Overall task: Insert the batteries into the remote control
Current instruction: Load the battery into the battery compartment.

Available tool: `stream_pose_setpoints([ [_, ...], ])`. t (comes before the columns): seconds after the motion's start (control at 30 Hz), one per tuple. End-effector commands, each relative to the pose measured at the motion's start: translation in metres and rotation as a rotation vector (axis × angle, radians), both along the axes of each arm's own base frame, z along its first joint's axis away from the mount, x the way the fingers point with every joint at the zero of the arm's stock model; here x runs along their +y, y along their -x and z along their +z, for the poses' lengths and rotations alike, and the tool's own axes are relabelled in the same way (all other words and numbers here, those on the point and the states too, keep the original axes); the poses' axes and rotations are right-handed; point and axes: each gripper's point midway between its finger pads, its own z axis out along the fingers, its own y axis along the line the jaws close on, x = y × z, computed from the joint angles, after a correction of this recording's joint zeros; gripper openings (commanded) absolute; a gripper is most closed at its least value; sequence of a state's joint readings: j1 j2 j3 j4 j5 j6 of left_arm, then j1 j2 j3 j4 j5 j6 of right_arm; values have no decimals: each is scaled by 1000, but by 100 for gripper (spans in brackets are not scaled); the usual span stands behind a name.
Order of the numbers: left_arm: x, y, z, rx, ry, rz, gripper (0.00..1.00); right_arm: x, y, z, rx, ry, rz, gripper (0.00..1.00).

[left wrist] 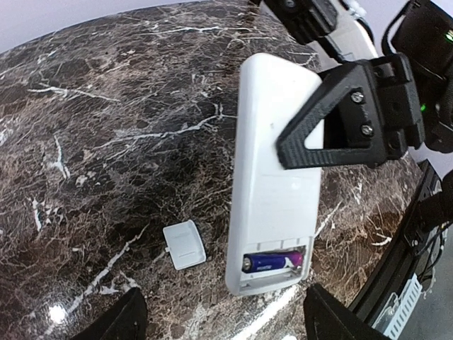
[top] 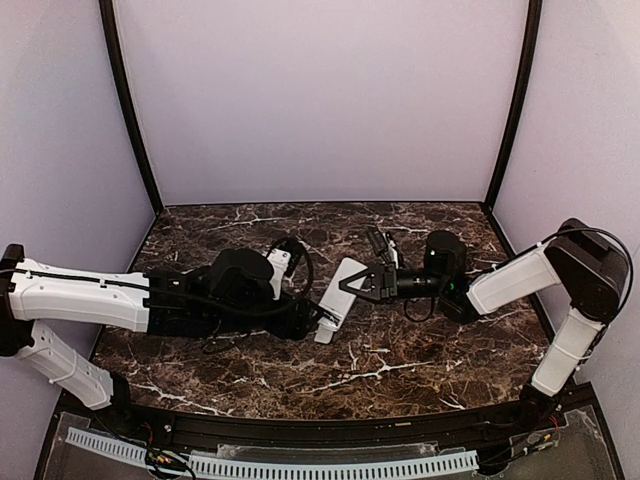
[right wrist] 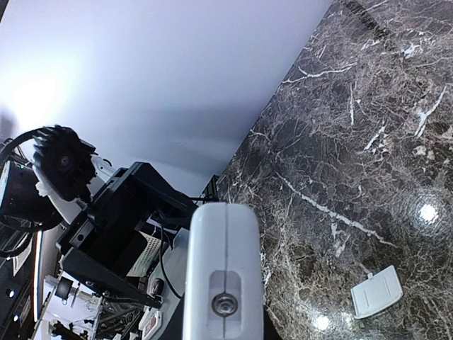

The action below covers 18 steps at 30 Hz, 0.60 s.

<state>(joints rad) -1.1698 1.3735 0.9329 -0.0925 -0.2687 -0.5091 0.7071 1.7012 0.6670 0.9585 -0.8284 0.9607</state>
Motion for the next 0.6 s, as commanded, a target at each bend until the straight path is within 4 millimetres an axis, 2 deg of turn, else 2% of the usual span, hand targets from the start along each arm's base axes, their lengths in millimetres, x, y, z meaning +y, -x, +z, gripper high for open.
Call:
stream_pose_setpoints([
  [0.0, 8, -13, -4, 52, 103, 192, 76, 0, -1, 17, -60, -27, -38, 0],
  [0.13, 5, -14, -20, 139, 151, 277, 74, 1, -2, 19, -68, -29, -46, 0],
  [0.3, -8, -9, -14, 125, 242, 256, 71, 1, -1, 20, -68, -33, -51, 0],
  [0.57, -9, -10, -15, 126, 321, 279, 69, 0, 1, 26, -74, -54, -50, 0],
])
